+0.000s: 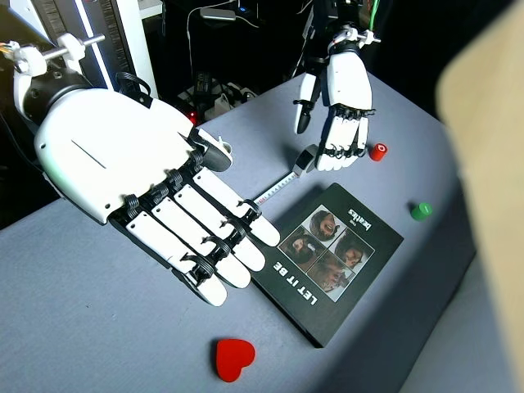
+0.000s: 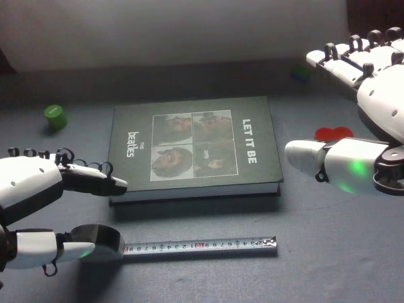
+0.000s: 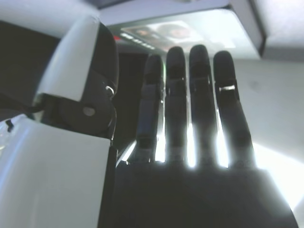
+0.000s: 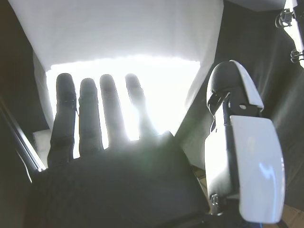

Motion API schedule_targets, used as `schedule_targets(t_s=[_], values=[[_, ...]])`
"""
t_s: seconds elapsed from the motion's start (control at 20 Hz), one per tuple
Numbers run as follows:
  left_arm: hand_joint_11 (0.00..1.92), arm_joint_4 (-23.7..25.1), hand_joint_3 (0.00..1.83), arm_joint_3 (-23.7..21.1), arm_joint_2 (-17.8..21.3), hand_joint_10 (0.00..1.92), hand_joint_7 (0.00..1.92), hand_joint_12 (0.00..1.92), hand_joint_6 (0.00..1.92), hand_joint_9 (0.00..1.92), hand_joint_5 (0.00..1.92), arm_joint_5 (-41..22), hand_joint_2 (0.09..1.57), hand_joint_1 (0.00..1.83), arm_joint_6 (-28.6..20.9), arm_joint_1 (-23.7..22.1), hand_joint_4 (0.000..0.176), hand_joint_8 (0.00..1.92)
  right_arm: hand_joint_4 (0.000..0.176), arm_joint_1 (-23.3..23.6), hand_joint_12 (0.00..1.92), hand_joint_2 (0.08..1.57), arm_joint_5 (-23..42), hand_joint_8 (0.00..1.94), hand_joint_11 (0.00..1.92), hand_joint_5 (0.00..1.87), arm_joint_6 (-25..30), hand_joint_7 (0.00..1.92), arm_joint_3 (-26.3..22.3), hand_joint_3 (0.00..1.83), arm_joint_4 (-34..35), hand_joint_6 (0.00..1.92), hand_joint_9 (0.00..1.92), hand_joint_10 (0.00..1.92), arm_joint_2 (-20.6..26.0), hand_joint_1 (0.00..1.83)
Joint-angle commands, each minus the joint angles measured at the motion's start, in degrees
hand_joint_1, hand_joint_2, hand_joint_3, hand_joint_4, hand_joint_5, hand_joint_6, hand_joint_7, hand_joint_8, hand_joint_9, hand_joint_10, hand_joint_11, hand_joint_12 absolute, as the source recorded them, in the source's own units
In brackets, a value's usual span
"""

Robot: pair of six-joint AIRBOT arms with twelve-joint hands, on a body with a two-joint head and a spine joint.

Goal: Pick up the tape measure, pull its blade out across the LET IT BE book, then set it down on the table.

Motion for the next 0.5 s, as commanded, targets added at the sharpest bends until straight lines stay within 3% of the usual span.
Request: schedule_targets(t_s=[0.0, 0.45], values=[[0.19, -0.01, 0.00, 0.38, -0.41, 0.01, 0.58, 0.75, 0.00, 0.54, 0.51, -6.72, 1.16, 1.00, -0.32, -0.14, 0.000, 0.01, 0.046, 0.33, 0.42, 1.13, -2.57, 0.00, 0.00, 0.00, 0.53, 0.03, -0.06, 0.00, -5.70, 0.00, 0.04, 0.00, 0.20, 0.05], [0.21, -0.76, 0.00, 1.67, -2.62, 0.01, 0.60, 0.76, 0.00, 0.56, 0.52, -7.23, 1.17, 1.02, 2.29, 1.92, 0.000, 0.01, 0.047, 0.07, 0.41, 1.13, -2.57, 0.00, 0.00, 0.00, 0.59, 0.02, -0.06, 0.00, -5.78, 0.00, 0.03, 0.00, -0.01, 0.05]])
